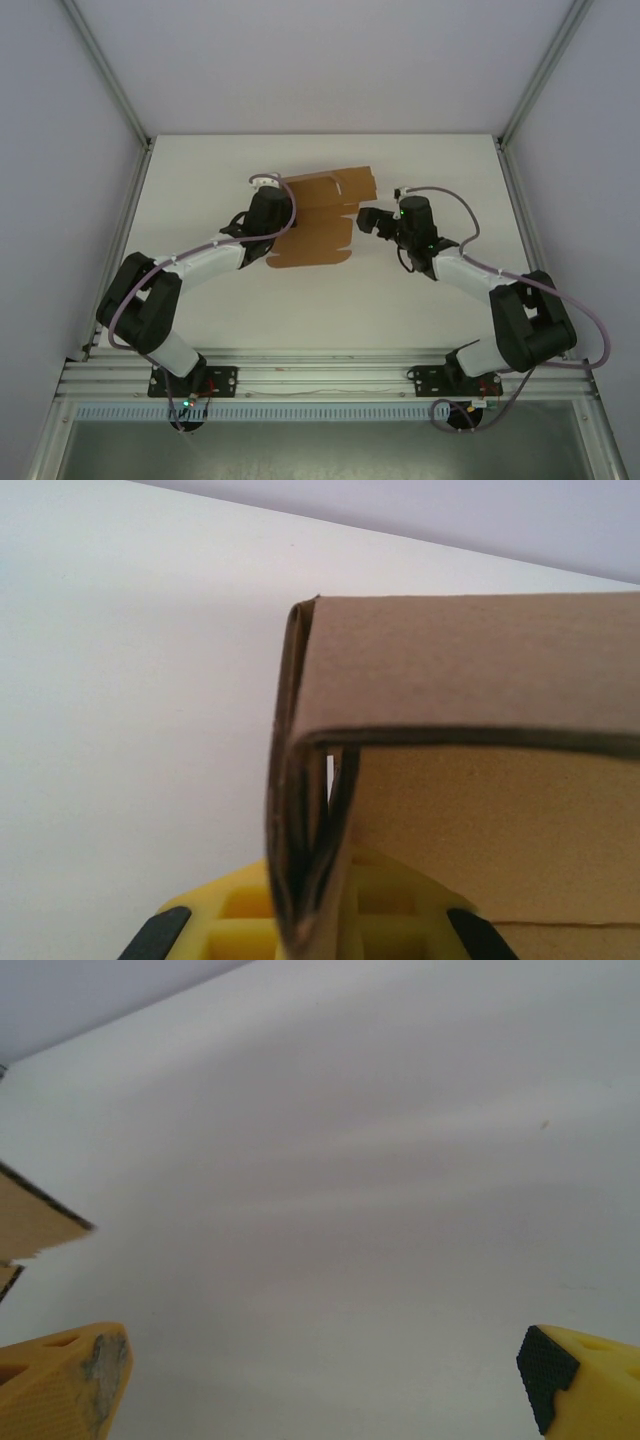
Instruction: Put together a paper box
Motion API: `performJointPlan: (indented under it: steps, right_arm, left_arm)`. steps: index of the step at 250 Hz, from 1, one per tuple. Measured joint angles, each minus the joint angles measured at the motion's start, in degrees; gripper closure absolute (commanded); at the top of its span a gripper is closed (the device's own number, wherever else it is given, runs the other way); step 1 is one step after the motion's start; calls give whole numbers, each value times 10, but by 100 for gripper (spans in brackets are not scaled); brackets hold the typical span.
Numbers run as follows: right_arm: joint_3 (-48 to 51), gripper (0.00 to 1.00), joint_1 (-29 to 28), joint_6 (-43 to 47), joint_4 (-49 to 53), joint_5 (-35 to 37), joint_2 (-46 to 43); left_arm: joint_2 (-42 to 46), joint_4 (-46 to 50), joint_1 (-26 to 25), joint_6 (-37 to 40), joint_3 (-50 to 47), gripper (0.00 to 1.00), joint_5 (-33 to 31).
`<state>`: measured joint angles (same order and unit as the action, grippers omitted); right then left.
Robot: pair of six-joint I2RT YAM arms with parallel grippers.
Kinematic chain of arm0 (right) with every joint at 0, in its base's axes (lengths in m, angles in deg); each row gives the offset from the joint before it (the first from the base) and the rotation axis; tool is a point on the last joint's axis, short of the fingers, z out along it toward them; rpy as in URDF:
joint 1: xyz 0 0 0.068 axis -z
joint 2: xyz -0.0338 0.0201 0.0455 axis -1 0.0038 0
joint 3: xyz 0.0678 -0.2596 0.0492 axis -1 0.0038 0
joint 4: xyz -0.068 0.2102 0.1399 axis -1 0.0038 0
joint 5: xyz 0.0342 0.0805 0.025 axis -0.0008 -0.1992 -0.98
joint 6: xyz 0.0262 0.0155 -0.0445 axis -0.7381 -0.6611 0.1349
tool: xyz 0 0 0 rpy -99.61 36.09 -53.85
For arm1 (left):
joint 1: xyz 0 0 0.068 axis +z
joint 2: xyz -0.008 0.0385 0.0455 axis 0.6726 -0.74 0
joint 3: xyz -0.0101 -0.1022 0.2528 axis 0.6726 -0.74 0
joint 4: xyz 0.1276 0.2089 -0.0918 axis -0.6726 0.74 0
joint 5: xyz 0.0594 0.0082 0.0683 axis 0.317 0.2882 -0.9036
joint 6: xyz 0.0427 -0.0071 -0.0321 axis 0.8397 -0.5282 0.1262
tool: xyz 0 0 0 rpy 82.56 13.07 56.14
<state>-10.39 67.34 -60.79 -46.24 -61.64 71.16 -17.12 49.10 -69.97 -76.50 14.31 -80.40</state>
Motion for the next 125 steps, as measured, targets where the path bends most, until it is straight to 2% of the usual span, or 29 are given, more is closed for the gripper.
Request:
performJointPlan:
  steps: [125]
  right_arm:
    - [-41, 0, -19, 45, -7, -7, 23]
  left_arm:
    - [0, 0, -4, 5, -4, 100, 4]
